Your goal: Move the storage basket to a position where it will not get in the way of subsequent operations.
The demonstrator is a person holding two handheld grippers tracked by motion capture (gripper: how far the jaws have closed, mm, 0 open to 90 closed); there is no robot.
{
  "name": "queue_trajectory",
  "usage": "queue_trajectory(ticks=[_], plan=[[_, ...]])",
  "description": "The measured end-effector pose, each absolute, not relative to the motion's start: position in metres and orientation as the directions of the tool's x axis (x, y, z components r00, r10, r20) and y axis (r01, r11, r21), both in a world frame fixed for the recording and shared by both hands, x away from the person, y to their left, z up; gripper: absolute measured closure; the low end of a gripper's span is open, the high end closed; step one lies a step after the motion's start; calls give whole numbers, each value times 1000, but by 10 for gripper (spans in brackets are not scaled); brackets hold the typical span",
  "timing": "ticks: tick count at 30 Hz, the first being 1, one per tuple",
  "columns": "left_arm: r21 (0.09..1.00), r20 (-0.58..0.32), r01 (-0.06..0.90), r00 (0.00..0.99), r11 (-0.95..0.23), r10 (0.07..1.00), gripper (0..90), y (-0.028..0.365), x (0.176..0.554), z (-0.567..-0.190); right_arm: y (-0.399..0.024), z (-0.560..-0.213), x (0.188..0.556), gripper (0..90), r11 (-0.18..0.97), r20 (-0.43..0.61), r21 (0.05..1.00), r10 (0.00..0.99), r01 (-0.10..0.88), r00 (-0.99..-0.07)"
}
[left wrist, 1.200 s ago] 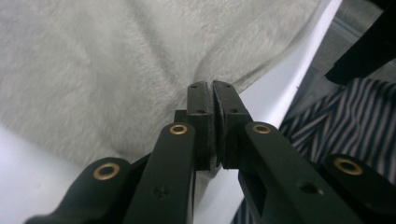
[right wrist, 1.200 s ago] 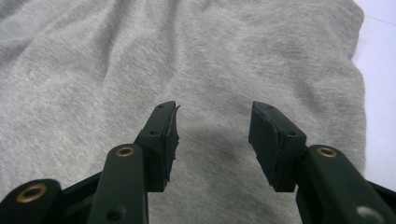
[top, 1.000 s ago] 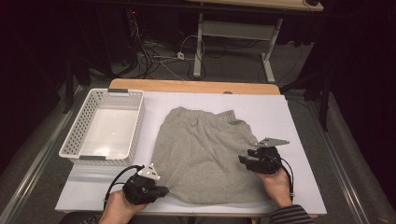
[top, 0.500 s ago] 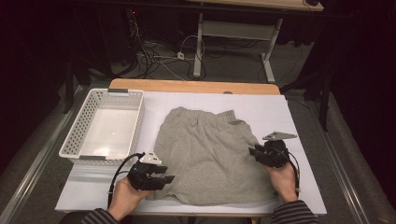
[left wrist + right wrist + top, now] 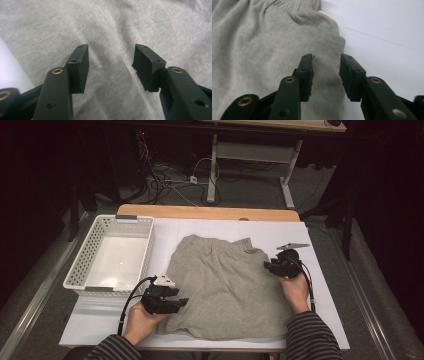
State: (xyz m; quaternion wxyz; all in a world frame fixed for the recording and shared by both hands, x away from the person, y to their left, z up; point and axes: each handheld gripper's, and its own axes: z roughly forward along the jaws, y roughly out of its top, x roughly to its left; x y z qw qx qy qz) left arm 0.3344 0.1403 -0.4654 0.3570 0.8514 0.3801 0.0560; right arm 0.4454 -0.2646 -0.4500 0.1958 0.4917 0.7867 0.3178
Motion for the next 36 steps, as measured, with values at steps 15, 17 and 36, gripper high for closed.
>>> queue_trajectory(ticks=[15, 17, 36], plan=[[618, -174, 635, 685, -462, 708, 450, 137, 346, -476, -256, -458, 476, 844, 381, -29, 598, 890, 705, -455], [623, -176, 633, 686, -460, 706, 450, 136, 347, -476, -259, -455, 477, 848, 378, -59, 610, 898, 696, -436], [620, -163, 623, 696, -476, 699, 455, 133, 351, -476, -262, -433, 485, 636, 334, -47, 672, 910, 661, -412]])
